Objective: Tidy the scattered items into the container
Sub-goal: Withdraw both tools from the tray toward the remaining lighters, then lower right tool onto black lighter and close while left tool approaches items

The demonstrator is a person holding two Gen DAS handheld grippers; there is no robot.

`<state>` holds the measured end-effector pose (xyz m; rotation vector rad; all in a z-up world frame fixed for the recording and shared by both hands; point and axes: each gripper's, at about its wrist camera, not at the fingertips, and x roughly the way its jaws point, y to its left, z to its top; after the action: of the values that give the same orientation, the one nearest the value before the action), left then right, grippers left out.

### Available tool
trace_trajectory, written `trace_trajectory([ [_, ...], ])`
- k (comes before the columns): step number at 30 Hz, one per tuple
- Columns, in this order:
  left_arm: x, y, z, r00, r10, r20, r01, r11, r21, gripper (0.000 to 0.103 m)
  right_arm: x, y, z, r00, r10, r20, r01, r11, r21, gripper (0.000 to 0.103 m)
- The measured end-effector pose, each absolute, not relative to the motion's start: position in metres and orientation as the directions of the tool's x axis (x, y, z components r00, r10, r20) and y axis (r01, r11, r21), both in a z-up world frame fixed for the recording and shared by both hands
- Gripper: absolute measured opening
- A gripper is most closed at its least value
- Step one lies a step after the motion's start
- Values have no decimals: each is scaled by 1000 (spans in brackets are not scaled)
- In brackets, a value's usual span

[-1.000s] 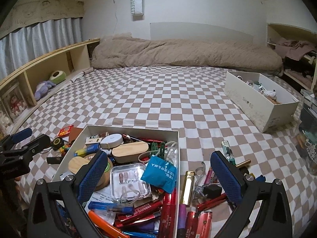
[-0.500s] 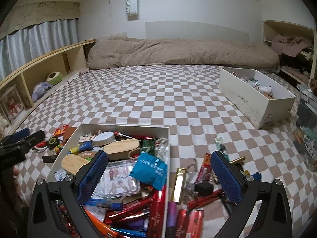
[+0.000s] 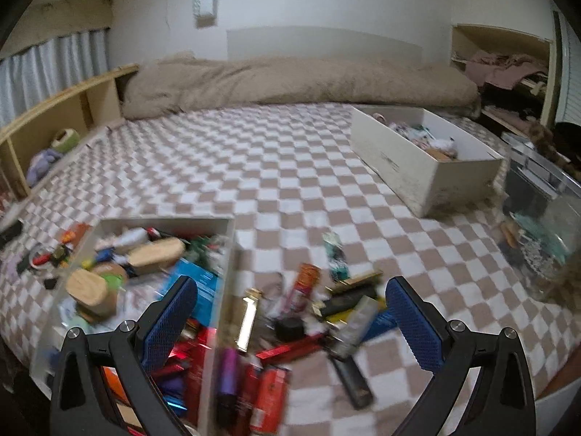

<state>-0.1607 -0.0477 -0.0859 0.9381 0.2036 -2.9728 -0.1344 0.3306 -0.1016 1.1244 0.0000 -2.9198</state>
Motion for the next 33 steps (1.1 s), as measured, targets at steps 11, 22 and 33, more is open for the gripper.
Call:
trace_trajectory([
  [11,-160,-60,-83,-823,13,-568,72,-989,-127,103,-135,373,-163,-520,69,-851,3,-997,-82,103],
  [22,-160,-76,-86,-817,-14,-577,115,-984,-139,103,-133,420,-208,-391,75,-917,-64,-996,-54,103],
  [33,-160,-79,-88,-811,-14,-585,125,-981,-150,103,-125,478,-202,-408,149,-901,-234,-971,-55,103],
])
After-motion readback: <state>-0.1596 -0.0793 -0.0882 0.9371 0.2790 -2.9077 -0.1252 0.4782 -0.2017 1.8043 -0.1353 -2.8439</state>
